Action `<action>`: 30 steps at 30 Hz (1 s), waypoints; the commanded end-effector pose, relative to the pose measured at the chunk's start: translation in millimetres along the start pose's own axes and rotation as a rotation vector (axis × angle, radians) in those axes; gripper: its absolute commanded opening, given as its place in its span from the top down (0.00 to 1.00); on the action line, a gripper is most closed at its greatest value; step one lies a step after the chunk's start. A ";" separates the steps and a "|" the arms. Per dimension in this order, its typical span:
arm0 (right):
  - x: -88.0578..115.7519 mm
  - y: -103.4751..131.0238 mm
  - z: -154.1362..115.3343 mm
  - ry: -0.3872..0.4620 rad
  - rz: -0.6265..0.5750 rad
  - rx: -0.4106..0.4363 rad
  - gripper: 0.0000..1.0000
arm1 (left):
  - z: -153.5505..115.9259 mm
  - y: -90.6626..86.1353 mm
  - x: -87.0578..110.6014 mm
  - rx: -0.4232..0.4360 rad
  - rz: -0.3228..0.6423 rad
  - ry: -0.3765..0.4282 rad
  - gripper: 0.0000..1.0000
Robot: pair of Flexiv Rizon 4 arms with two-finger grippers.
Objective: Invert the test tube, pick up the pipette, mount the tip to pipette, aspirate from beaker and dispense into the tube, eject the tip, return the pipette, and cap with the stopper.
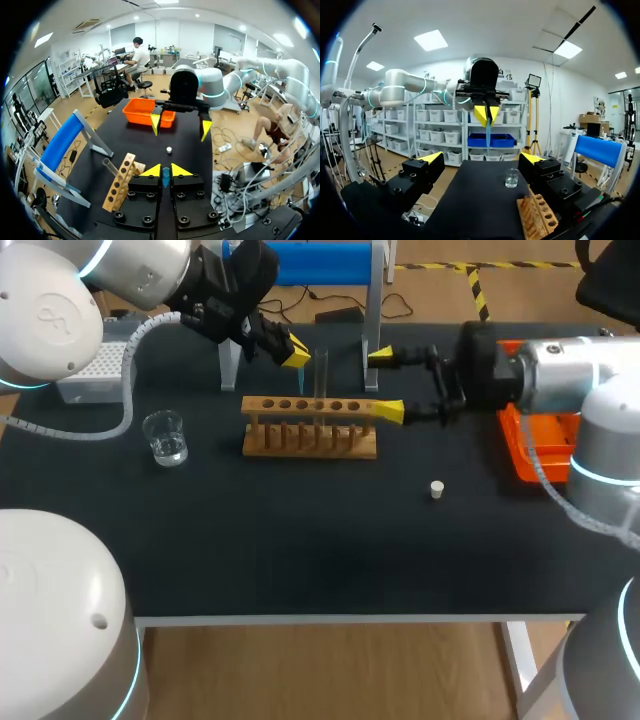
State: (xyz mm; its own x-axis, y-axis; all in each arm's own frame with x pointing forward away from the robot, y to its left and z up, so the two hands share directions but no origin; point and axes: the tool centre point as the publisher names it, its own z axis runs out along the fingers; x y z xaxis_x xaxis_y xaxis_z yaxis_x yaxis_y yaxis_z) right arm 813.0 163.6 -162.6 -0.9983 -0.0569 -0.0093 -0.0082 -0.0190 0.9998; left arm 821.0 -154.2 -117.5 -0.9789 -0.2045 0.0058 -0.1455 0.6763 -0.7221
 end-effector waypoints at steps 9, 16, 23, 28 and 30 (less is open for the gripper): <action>-2.9 5.5 34.8 0.083 0.004 -0.006 0.00 | -1.2 -0.5 -0.1 -0.005 -0.001 0.002 1.00; -5.1 6.9 50.3 0.122 0.021 0.026 0.00 | -1.2 -0.5 -0.1 -0.005 -0.001 0.002 1.00; -8.6 6.8 64.9 0.152 0.040 0.045 0.00 | -1.2 -0.5 -0.1 -0.005 -0.001 0.002 1.00; -12.5 5.4 72.5 0.154 0.037 0.052 0.00 | -1.2 -0.5 -0.1 -0.005 -0.001 0.002 1.00; -13.5 5.2 76.0 0.161 0.025 0.054 0.00 | -1.2 -0.5 -0.1 -0.005 -0.001 0.002 1.00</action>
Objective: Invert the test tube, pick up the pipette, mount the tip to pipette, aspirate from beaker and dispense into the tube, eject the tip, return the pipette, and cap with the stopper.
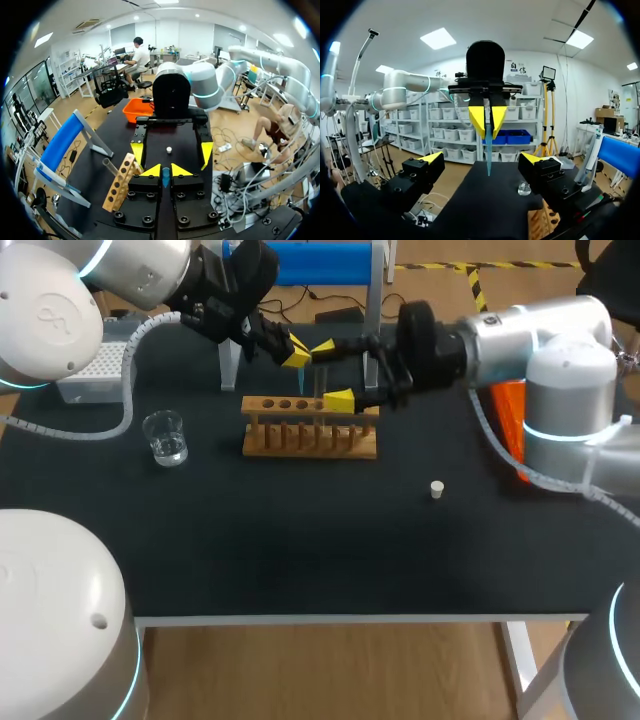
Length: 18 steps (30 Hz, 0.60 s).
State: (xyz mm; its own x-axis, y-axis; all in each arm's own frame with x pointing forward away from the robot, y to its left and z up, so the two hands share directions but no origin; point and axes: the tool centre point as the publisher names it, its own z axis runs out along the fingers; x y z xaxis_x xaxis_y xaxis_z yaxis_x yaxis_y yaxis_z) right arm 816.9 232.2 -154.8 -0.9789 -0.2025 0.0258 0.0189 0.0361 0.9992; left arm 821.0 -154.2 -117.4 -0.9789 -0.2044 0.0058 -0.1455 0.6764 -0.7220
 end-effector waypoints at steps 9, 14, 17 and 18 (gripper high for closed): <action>-9.9 2.5 18.0 0.018 -0.025 -0.009 0.00 | -1.2 -0.4 -0.1 -0.005 -0.001 0.002 1.00; -10.7 4.6 22.3 0.021 -0.029 -0.015 0.00 | -1.2 -0.4 -0.1 -0.005 -0.001 0.002 1.00; -11.3 4.6 24.5 0.022 -0.027 -0.018 0.00 | -1.2 -0.4 -0.1 -0.005 -0.001 0.002 1.00; -11.4 4.7 25.3 0.023 -0.027 -0.019 0.00 | -1.2 -0.4 -0.1 -0.005 -0.001 0.002 1.00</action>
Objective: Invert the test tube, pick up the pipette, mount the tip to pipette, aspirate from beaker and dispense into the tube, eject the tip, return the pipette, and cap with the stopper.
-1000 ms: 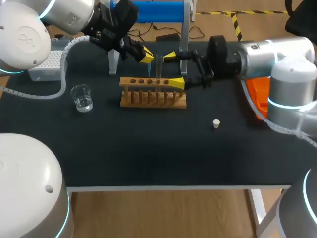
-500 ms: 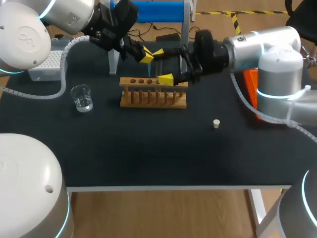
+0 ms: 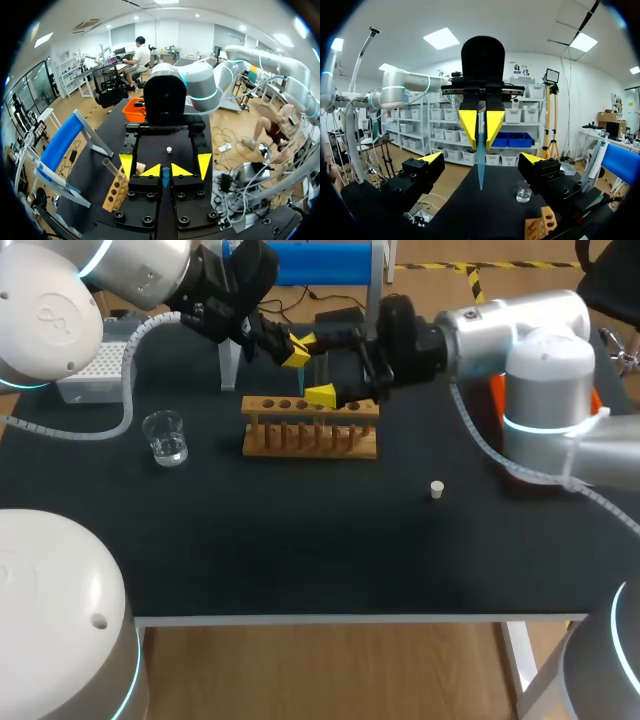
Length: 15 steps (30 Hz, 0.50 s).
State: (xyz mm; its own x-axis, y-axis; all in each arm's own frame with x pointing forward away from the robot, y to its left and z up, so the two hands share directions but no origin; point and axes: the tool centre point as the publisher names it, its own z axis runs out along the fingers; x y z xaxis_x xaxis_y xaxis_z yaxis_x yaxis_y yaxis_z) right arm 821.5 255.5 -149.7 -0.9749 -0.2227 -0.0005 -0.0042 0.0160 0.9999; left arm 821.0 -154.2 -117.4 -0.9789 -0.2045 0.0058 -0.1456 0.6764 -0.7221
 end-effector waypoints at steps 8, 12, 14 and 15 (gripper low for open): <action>-1.9 0.1 8.1 0.012 -0.001 -0.011 0.03 | -1.2 -0.4 -0.1 -0.005 -0.001 0.002 1.00; -1.5 0.4 9.3 0.014 0.000 -0.014 0.15 | -1.2 -0.4 -0.1 -0.005 -0.001 0.002 1.00; -1.5 0.4 9.5 0.014 0.001 -0.015 0.31 | -1.2 -0.4 -0.1 -0.005 -0.001 0.002 1.00; -1.5 0.4 9.6 0.014 0.001 -0.016 0.35 | -1.2 -0.4 -0.1 -0.005 -0.001 0.002 1.00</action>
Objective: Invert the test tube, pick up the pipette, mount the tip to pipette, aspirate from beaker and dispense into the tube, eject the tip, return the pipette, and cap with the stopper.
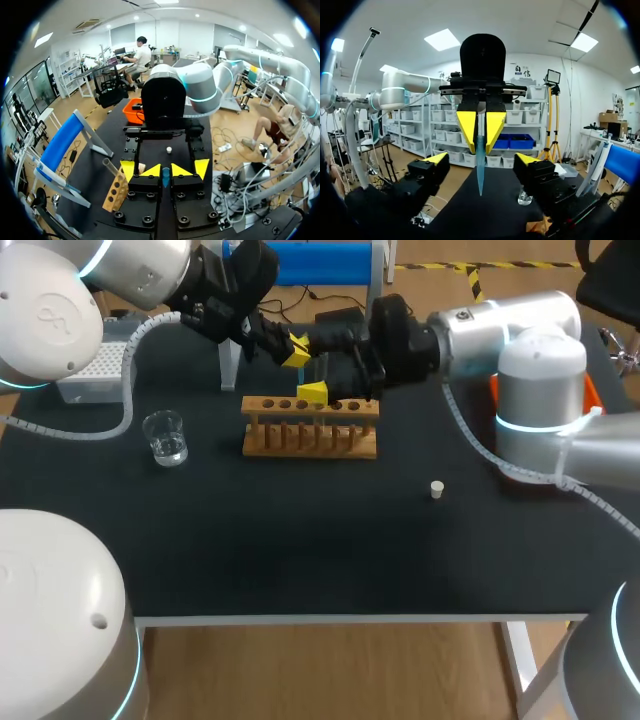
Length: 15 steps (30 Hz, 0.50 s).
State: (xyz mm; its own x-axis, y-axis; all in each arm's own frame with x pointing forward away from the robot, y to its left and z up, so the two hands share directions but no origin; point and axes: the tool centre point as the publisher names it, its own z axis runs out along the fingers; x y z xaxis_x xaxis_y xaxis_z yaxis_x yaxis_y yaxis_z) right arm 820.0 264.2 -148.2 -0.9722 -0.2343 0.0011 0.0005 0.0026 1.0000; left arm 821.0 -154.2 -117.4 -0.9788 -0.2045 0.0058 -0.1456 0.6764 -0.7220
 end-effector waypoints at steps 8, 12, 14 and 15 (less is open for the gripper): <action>-0.6 -0.6 1.5 0.002 -0.001 -0.005 0.64 | -1.2 -0.5 -0.1 -0.005 -0.001 0.002 1.00; 0.7 -0.3 3.1 0.007 -0.001 -0.005 0.63 | -1.2 -0.5 -0.1 -0.005 -0.001 0.002 1.00; 1.2 -0.2 3.6 0.009 -0.001 -0.005 0.64 | -1.2 -0.5 -0.1 -0.005 -0.001 0.002 1.00; 1.3 -0.1 3.8 0.009 -0.001 -0.005 0.64 | -1.2 -0.5 -0.1 -0.005 -0.001 0.002 1.00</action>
State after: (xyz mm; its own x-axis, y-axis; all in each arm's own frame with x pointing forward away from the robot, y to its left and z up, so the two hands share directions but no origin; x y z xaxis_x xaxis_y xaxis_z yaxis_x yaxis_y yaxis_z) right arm 817.3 266.9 -147.8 -0.9705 -0.2412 0.0000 0.0008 -0.0029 1.0000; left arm 821.0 -154.2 -117.4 -0.9788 -0.2045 0.0058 -0.1456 0.6764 -0.7220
